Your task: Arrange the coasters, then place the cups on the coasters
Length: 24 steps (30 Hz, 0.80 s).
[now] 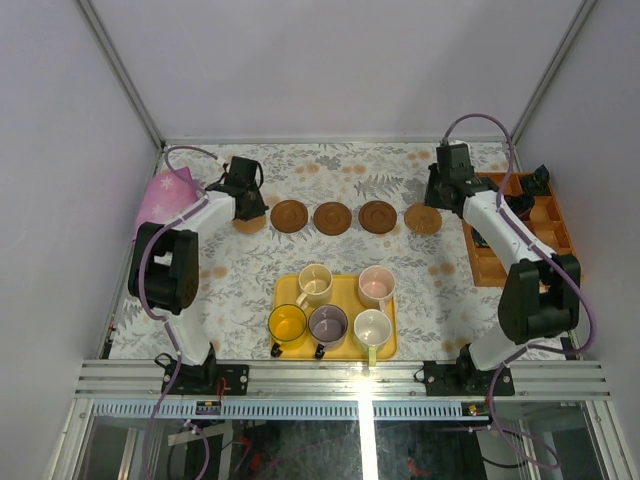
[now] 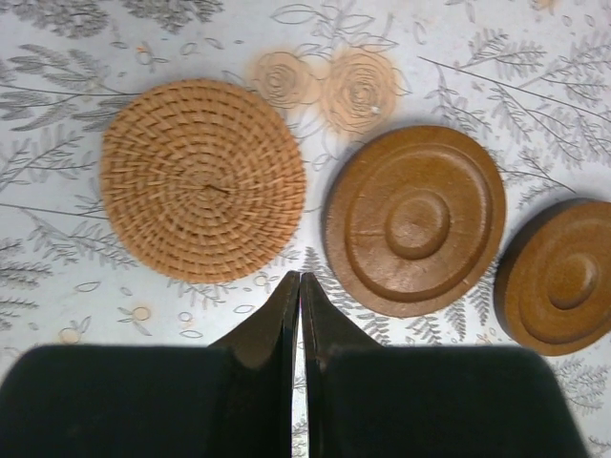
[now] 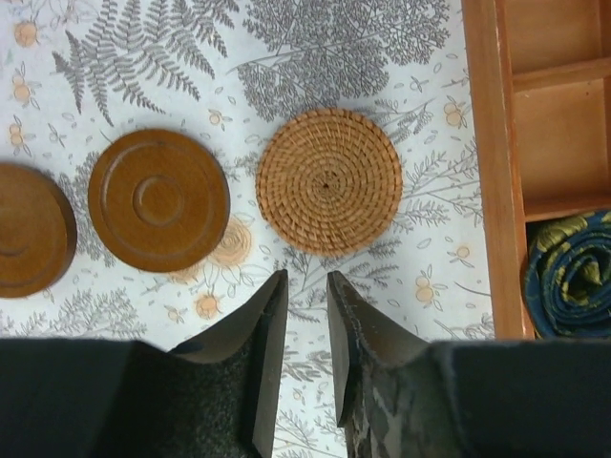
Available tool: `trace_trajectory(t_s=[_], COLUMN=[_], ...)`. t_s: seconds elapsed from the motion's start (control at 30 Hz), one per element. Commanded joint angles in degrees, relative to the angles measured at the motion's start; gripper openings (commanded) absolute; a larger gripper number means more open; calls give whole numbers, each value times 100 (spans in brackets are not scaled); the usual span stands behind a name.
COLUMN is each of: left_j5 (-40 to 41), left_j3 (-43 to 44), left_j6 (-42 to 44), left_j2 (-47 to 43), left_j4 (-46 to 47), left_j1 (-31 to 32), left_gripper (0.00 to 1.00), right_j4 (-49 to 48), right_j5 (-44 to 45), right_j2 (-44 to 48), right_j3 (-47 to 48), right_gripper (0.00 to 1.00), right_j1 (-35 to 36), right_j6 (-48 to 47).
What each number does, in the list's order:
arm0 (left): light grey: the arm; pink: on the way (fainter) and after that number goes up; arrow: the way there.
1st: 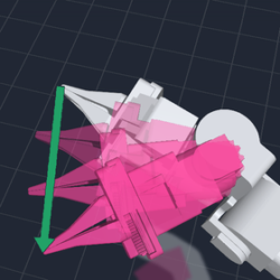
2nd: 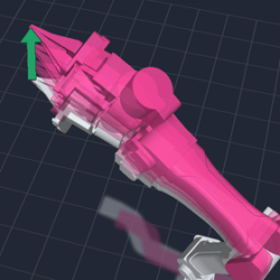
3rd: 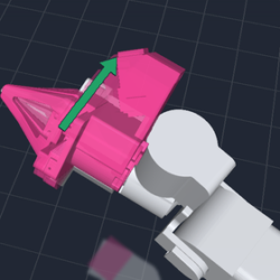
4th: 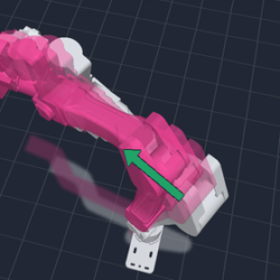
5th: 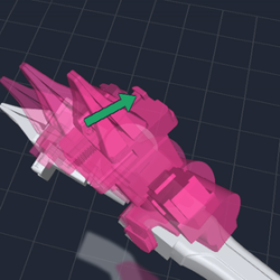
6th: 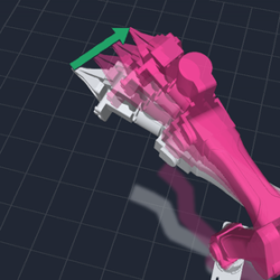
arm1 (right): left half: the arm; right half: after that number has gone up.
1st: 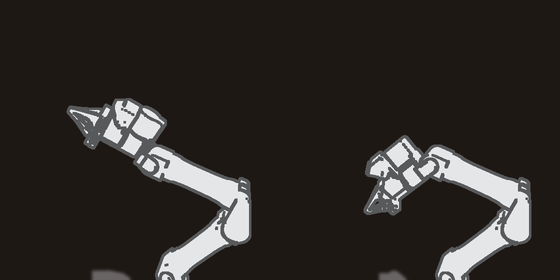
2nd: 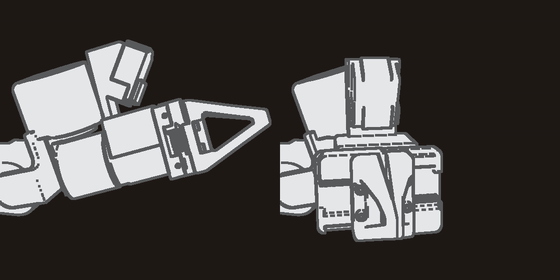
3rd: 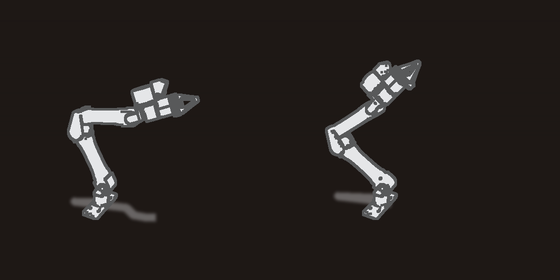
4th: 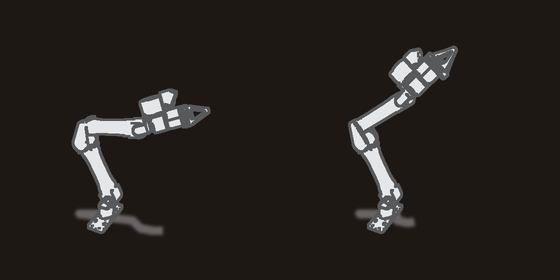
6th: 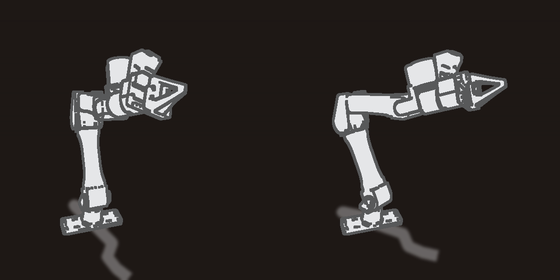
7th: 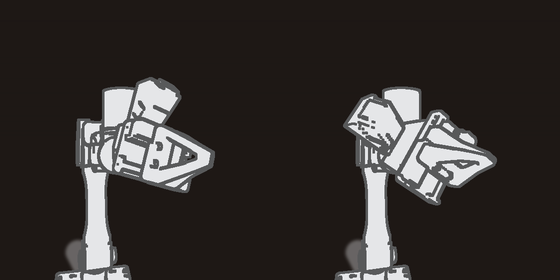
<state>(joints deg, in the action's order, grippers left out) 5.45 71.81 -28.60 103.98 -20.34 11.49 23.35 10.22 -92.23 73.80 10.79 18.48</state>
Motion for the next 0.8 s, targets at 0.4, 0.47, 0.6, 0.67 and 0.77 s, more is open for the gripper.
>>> trace_trajectory(t_s=[0.4, 0.47, 0.6, 0.67, 0.77], left_j5=[317, 244, 102, 34, -4], left_j3=[-116, -115, -203, -299, -444], left_j6=[-32, -17, 2, 28, 76], left_j2=[170, 222, 246, 229, 196], left_j4=[165, 227, 398, 526, 678], left_j1=[-432, -436, -437, -436, -436], left_gripper=[0, 0, 0, 0, 0], right_j4=[-1354, -1660, -2205, -2293, -2354], right_j5=[135, 106, 103, 116, 176], right_j2=[1383, 1535, 1723, 1725, 1700], right_j3=[-869, -1082, -1381, -1365, -1275], right_gripper=[0, 0, 0, 0, 0], right_j1=[-26, -24, -27, -32, -40], right_j6=[-505, -538, -568, -597, -680])
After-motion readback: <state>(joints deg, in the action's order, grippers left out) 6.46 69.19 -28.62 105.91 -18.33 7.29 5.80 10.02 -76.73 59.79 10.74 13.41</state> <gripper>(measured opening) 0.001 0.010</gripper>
